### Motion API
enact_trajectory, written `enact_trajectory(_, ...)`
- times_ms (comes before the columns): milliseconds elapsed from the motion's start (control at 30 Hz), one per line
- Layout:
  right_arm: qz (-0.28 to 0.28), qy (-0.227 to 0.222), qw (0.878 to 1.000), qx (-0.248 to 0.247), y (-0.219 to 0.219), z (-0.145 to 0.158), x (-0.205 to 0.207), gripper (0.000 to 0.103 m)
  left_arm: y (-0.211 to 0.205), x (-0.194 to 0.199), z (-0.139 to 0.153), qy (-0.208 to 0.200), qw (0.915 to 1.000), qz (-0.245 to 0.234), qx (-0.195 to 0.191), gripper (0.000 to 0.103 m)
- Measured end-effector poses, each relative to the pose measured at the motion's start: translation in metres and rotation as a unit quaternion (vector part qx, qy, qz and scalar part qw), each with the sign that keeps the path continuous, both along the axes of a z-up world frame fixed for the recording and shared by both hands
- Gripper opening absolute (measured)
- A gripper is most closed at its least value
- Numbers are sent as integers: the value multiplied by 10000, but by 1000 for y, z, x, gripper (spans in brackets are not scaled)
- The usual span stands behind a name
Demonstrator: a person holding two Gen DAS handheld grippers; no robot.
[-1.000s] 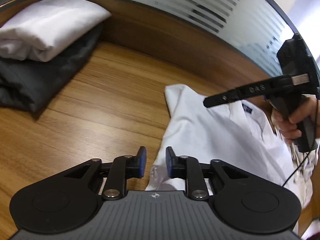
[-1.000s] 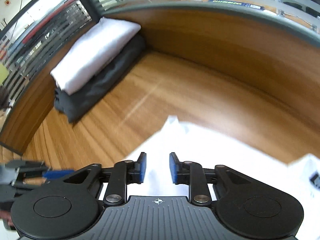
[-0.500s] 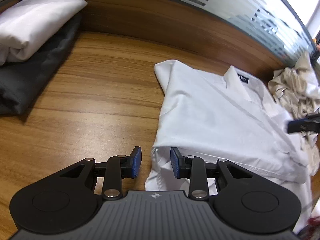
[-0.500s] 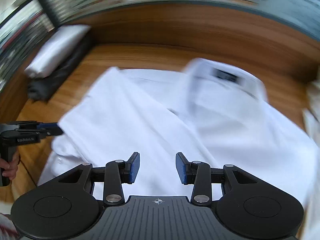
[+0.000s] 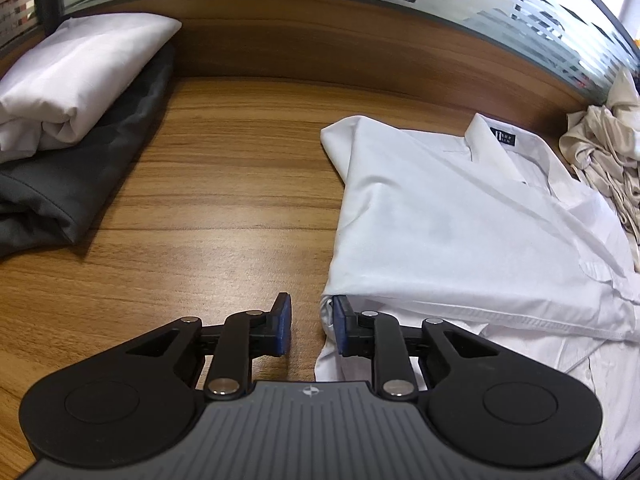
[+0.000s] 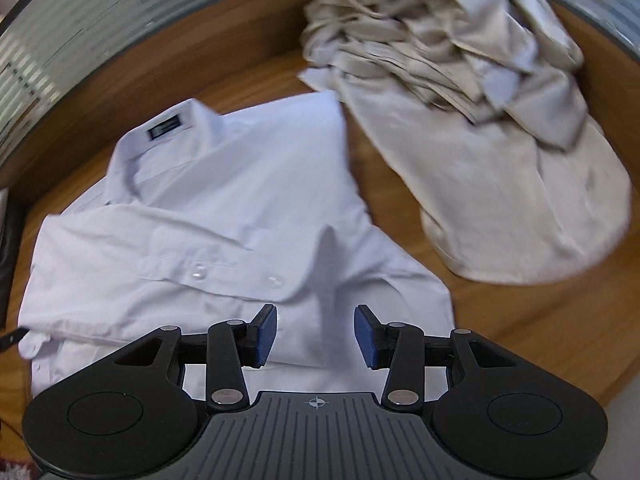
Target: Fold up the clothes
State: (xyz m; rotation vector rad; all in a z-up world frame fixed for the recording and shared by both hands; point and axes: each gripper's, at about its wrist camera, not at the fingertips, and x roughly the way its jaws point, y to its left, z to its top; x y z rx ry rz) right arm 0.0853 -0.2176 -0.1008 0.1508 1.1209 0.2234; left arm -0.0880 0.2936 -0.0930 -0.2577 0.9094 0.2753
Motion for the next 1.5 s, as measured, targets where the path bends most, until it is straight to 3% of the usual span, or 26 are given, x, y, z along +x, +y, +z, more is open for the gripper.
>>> enact_trajectory(233, -109, 41, 9977, 669, -1, -30, 11, 41, -7, -1, 1, 28, 9996, -127, 270, 25)
enact_trajectory(267, -118, 57, 9972, 732, 0, -32, 11, 34, -9, -1, 1, 37, 9993, -146, 334, 25)
enact_trajectory(300, -127, 74, 9968, 792, 1, -34, 12, 19, -10, -1, 1, 45, 9991, -164, 391, 25)
enact_trajectory(400, -121, 8, 9964, 843, 1, -27, 7, 7, -14, -3, 1, 53, 9985, -209, 506, 25)
enact_trajectory(567, -153, -128, 9954, 939, -2, 6, -11, 6, -15, -6, 1, 47, 9978, -202, 622, 25)
enact_trajectory(667, -314, -91, 9945, 996, -8, 26, -31, 6, -12, -10, -1, 149, 9972, -110, 728, 19)
enact_trajectory(800, -413, -38, 9959, 803, -16, 34, -59, 6, -2, -19, -1, 132, 9987, 75, 493, 19)
enact_trajectory(933, -610, 283, 9953, 692, -24, 10, -72, 6, -3, -24, 13, -161, 9993, -269, 222, 19)
enact_trajectory(1100, -700, 396, 9946, 660, -21, -2, -73, 6, -20, -13, 18, -142, 9941, -1001, 401, 21)
enact_trajectory(1133, -673, 378, 9948, 663, -20, -1, -70, 6, -22, -11, 20, -142, 9932, -1068, 450, 21)
enact_trajectory(1200, -614, 321, 9954, 661, -17, 4, -64, 6, -26, -10, 24, -208, 9926, -1115, 437, 32)
enact_trajectory(1400, -375, -213, 9961, 766, -9, 49, -50, 6, -48, -22, 37, -328, 9903, -1311, 309, 33)
enact_trajectory(1500, -282, -584, 9938, 903, -6, 82, -42, 6, -62, -18, 28, -149, 9895, -1243, 722, 38)
